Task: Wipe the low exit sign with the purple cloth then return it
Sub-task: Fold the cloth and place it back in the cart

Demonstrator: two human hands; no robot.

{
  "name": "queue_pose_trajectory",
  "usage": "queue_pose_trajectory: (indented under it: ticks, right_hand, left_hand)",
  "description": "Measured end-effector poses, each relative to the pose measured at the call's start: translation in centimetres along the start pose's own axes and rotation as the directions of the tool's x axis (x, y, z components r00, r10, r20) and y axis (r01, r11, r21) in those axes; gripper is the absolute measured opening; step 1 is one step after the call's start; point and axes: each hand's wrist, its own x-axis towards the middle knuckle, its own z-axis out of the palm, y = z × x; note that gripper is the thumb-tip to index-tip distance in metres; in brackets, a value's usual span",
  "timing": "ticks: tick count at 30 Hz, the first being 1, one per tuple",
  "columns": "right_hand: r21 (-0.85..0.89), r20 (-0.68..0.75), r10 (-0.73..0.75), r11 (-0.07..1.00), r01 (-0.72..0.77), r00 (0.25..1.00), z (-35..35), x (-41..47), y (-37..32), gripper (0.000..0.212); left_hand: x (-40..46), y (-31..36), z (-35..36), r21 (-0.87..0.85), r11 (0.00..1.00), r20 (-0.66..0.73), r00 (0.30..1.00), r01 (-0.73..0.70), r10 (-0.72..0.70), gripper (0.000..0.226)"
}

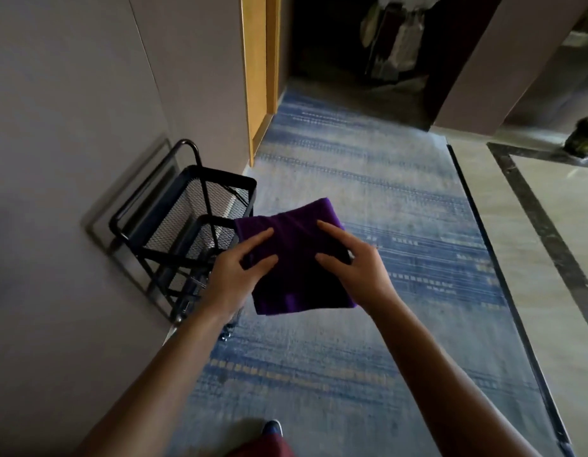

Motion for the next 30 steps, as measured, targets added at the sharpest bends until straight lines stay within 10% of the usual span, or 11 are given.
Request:
queue_pose_trajectory:
  ticks: [16, 30]
  right_hand:
    - [-0.166, 0.583, -0.138, 0.945, 0.283, 0.8, 3.1, 30.8, 7.1, 0.107]
    - [-0.094, 0.871, -0.16, 0.874, 0.476, 0.465, 17.5, 44.6, 5.3, 0.101]
  left_hand:
    - [17.8, -5.1, 0.6, 0.376, 0.898, -0.401, 0.914, 0.23, -0.066, 0.076]
    - [23.1, -10.4, -6.7, 0.119, 0.873, -0.764, 0.605, 0.472, -0.223, 0.078]
